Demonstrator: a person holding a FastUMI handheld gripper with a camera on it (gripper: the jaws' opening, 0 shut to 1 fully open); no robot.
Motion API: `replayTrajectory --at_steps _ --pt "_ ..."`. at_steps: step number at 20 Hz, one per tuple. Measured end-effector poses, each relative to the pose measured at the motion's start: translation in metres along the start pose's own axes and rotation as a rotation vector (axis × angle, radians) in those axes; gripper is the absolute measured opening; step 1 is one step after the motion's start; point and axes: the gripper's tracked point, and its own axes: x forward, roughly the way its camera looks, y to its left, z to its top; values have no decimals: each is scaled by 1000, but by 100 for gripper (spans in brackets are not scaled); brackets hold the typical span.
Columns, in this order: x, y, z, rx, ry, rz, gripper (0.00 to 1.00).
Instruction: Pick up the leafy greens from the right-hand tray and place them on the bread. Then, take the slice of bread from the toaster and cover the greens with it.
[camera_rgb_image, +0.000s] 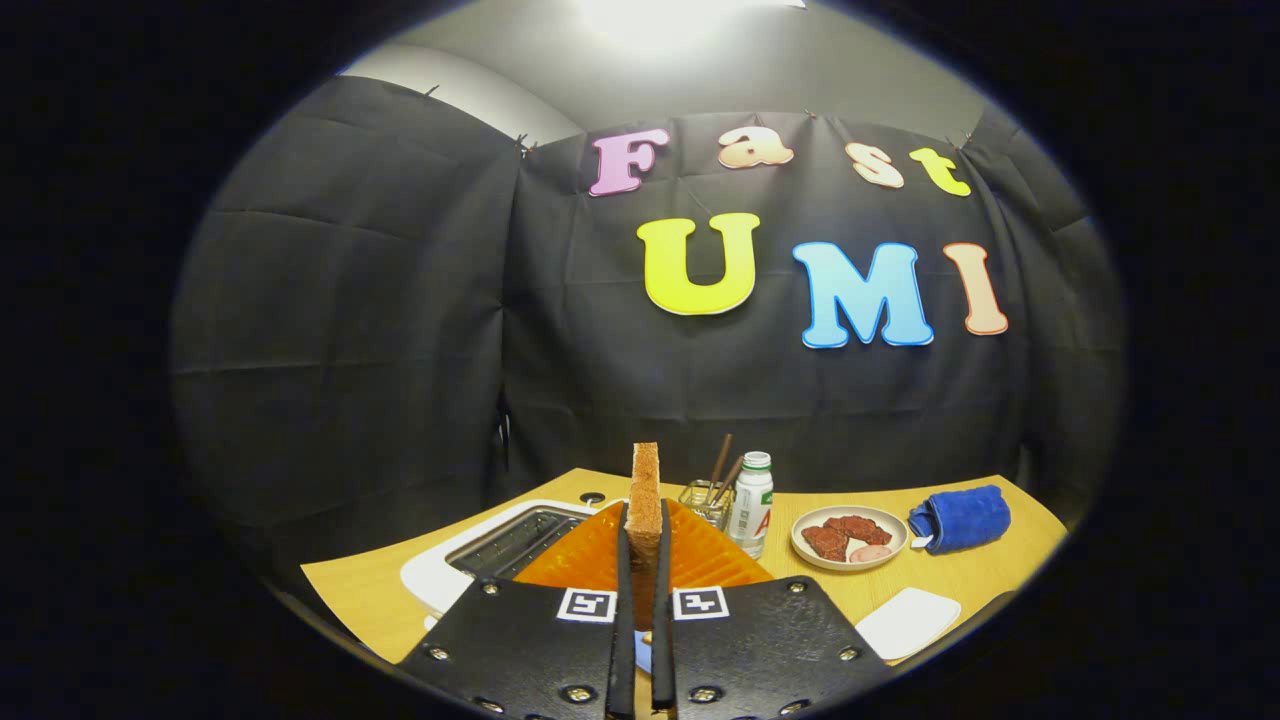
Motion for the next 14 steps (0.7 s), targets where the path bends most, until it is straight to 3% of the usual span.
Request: replayTrajectory --at_steps 10,14 --pt "11 -47 -65 49 90 10 7" --pt "12 -41 -88 64 106 5 7"
